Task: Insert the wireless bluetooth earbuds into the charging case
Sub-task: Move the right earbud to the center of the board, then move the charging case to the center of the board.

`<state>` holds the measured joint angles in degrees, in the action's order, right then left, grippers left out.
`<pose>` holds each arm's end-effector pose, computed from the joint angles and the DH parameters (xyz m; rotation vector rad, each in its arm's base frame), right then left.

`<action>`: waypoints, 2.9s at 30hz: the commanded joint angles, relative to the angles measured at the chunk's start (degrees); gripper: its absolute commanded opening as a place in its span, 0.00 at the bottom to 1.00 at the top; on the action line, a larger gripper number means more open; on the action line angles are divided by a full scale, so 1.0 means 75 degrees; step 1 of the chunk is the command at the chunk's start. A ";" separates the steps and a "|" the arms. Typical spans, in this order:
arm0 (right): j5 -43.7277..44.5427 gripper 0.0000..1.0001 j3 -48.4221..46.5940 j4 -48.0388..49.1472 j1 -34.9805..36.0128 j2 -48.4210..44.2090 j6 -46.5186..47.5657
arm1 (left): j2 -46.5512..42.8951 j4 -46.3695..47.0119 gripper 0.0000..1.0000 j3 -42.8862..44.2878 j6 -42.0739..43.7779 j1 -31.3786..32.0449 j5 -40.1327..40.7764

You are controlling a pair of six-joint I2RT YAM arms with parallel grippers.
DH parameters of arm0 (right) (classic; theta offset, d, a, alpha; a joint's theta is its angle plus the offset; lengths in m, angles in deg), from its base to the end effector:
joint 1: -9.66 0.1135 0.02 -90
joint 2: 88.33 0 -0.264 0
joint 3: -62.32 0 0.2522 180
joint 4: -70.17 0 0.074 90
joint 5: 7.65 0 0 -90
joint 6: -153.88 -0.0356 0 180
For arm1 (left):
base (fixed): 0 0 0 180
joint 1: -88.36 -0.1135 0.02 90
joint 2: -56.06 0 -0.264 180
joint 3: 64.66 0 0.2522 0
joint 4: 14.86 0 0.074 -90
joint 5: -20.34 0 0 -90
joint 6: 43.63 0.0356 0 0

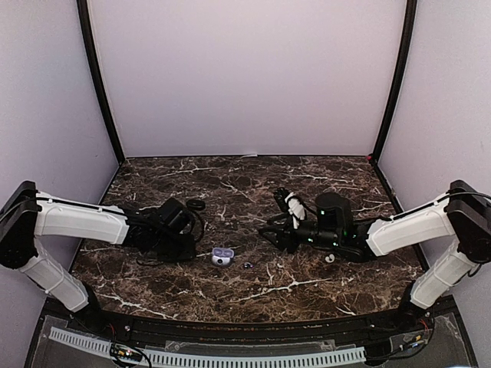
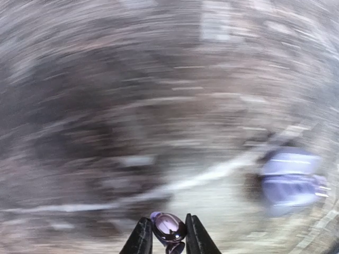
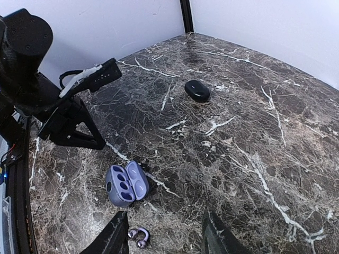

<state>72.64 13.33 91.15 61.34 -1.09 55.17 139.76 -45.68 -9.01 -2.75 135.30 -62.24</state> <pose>0.1872 0.2466 0.1887 -0.8322 1.7795 0.8700 0.1878 -0.1942 0.1637 -0.0983 2.6497 -0.4341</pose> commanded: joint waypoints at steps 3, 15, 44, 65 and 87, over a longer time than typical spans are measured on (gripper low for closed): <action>0.0311 0.46 0.0101 0.0442 -0.0061 0.0014 0.0124 | 0.1164 0.0861 0.23 0.1606 0.0223 0.0774 -0.0438; 0.2265 0.45 0.1035 0.1164 -0.0188 -0.0912 0.0044 | 0.2814 0.1583 0.25 0.3010 0.0867 0.1358 -0.1271; 0.0471 0.45 0.0721 0.1150 -0.0360 -0.0360 0.0189 | -0.1962 0.2817 0.73 -0.0382 0.1885 -0.0059 -0.1848; -0.3191 0.42 -0.3631 -0.2955 -0.0314 0.2860 0.0743 | -0.3465 0.4483 0.83 -0.3071 0.2266 -0.0959 -0.3033; -0.3082 0.40 -0.5293 -0.4593 -0.0002 0.4068 0.1009 | -0.1334 0.6037 0.72 -0.3275 0.2620 -0.0953 -0.4218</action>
<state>49.58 -27.19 55.87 60.64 31.43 61.86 127.72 -4.39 -34.04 14.97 128.37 -91.47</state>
